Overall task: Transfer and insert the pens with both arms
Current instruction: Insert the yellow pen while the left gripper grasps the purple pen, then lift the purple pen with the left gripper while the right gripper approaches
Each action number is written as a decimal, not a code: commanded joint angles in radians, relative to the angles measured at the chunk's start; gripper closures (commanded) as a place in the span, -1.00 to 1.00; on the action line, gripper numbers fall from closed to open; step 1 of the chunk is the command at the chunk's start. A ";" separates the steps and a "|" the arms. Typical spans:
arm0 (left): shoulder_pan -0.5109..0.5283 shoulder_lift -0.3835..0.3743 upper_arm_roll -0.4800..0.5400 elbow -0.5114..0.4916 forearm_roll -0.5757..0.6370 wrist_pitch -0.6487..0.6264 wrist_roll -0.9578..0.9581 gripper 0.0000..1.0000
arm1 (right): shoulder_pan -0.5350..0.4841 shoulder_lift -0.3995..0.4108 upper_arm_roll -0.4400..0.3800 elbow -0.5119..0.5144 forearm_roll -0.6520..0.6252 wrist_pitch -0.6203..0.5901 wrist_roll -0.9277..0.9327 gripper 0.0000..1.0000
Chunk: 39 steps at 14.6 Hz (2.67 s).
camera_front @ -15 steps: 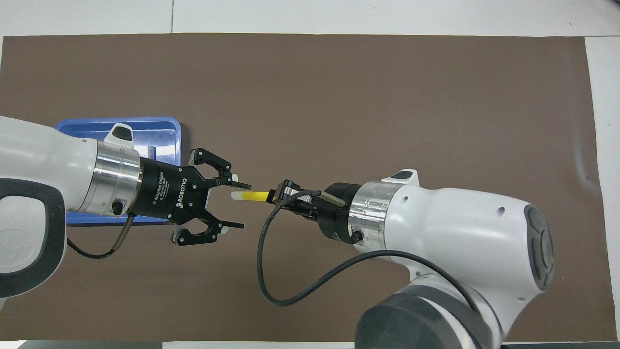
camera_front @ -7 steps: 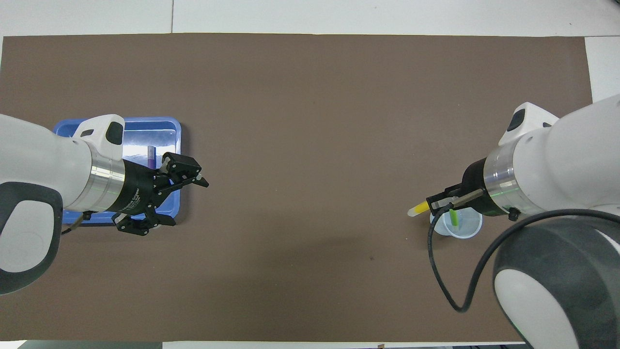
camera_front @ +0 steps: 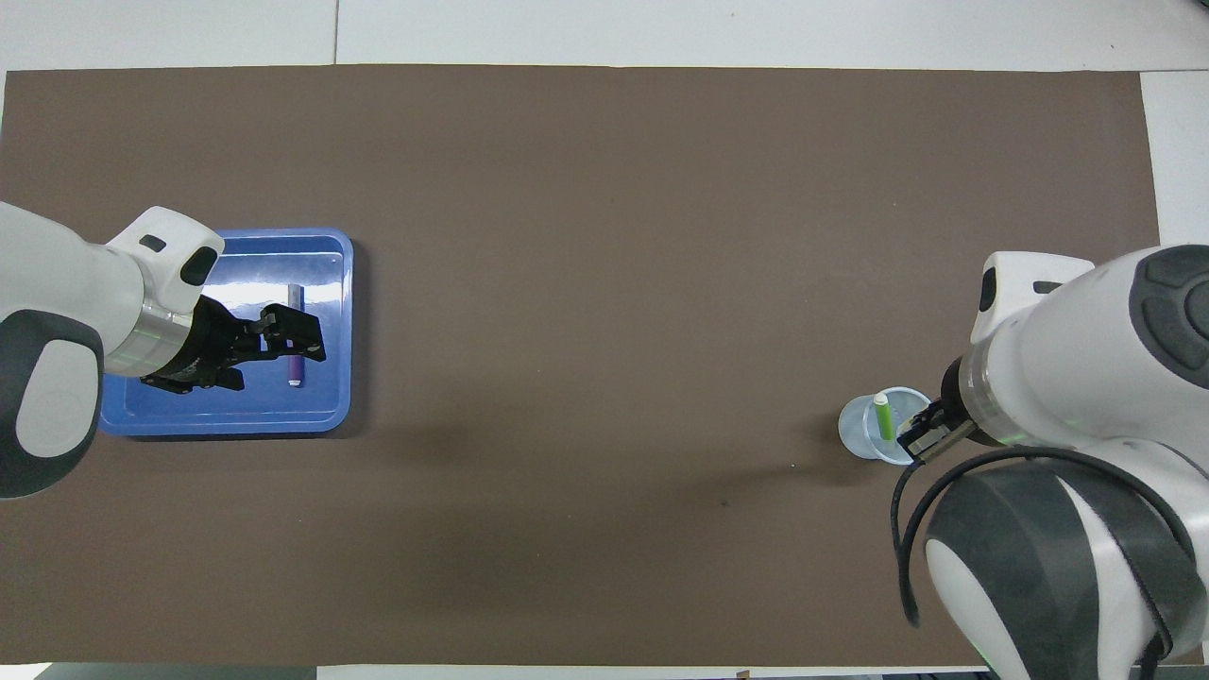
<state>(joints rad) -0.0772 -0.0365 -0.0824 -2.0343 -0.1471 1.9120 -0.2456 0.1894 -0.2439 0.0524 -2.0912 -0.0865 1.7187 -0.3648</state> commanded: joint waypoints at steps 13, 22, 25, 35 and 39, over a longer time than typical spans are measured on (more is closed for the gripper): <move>0.073 0.240 -0.007 -0.099 0.138 0.404 0.362 -0.72 | -0.005 -0.023 0.009 0.026 0.211 0.065 -0.002 -1.00; 0.073 0.270 -0.007 -0.092 0.138 0.440 0.364 -0.42 | 0.149 0.003 0.024 0.036 0.792 0.410 0.878 -1.00; 0.071 0.270 -0.007 -0.092 0.138 0.444 0.362 0.33 | 0.252 0.015 0.024 0.031 0.800 0.583 1.078 -1.00; 0.080 0.251 -0.007 0.063 0.133 0.178 0.301 1.00 | 0.274 0.011 0.024 0.008 0.800 0.604 1.118 -1.00; 0.048 0.216 -0.017 0.245 0.094 -0.162 0.001 1.00 | 0.277 0.020 0.026 0.000 0.800 0.607 1.115 -1.00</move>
<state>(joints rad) -0.0011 0.2024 -0.0995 -1.8727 -0.0311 1.9007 -0.1099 0.4669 -0.2242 0.0741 -2.0762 0.6882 2.3120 0.7490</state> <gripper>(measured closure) 0.833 0.000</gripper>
